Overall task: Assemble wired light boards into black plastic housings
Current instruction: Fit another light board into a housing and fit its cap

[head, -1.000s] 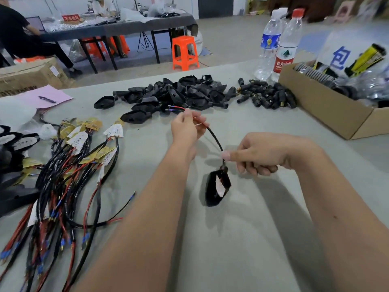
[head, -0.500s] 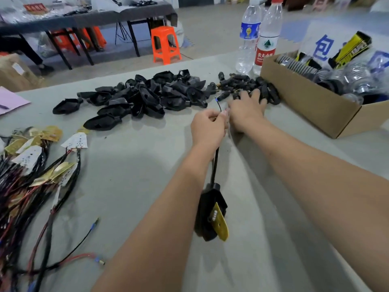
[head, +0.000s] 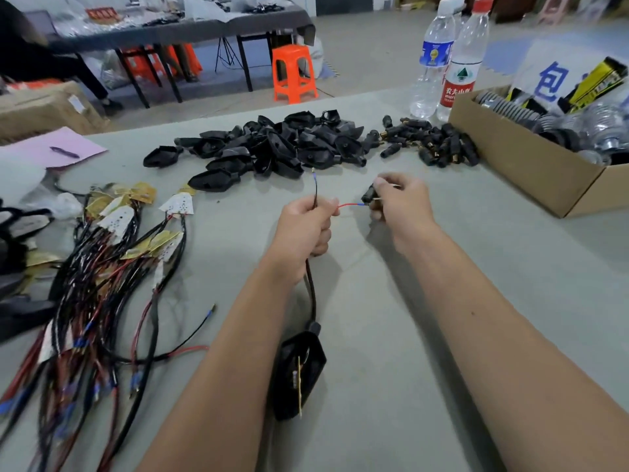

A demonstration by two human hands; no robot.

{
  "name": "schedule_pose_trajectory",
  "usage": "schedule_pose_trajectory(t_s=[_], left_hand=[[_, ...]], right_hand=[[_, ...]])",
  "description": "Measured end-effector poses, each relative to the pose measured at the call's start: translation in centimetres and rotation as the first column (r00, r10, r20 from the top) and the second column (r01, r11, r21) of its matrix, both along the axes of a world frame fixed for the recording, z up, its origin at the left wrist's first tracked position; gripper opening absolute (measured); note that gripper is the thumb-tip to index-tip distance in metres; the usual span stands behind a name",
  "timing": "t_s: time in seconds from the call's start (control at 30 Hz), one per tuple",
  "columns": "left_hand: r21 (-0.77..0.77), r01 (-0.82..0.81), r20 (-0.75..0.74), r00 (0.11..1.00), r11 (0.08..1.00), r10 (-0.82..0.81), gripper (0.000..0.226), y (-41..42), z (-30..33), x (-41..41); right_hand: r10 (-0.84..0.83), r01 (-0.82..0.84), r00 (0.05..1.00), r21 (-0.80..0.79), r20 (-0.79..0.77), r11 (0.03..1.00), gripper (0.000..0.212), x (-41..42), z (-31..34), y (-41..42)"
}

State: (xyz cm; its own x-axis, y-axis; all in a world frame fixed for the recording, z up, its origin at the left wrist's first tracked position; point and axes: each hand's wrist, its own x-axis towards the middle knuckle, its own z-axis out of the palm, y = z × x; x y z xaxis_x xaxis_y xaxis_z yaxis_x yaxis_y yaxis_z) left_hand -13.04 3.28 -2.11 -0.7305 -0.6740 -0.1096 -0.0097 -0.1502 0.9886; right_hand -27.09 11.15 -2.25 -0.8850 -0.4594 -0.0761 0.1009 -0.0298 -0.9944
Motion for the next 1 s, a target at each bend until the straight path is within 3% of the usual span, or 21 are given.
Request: schedule_pose_trajectory(t_s=[0.07, 0.2, 0.37, 0.63, 1.0], left_hand=[[-0.047, -0.004, 0.000, 1.000, 0.999, 0.004, 0.025, -0.5, -0.1, 2.3], [-0.052, -0.064, -0.056, 0.997, 0.997, 0.061, 0.022, -1.2, -0.4, 5.7], [-0.111, -0.118, -0.093, 0.990, 0.987, 0.108, 0.022, -0.7, -0.7, 6.5], [-0.150, -0.091, -0.079, 0.994, 0.984, 0.080, 0.037, -0.4, -0.6, 6.3], [-0.189, -0.035, -0.058, 0.998, 0.981, 0.024, 0.033, -0.5, -1.0, 6.6]], right_hand=[[0.082, -0.043, 0.983, -0.220, 0.167, 0.974, 0.017, 2.6, -0.1, -0.1], [0.191, -0.080, 0.945, -0.377, 0.266, 0.923, 0.014, 5.8, -0.2, -0.2], [0.278, -0.184, 0.930, -0.352, 0.239, 0.918, 0.021, 7.5, -0.5, -0.1], [0.261, -0.099, 0.906, -0.434, 0.332, 0.896, 0.025, 7.4, -0.3, 0.3], [0.271, -0.080, 0.889, -0.458, 0.370, 0.885, 0.026, 7.4, -0.2, 0.3]])
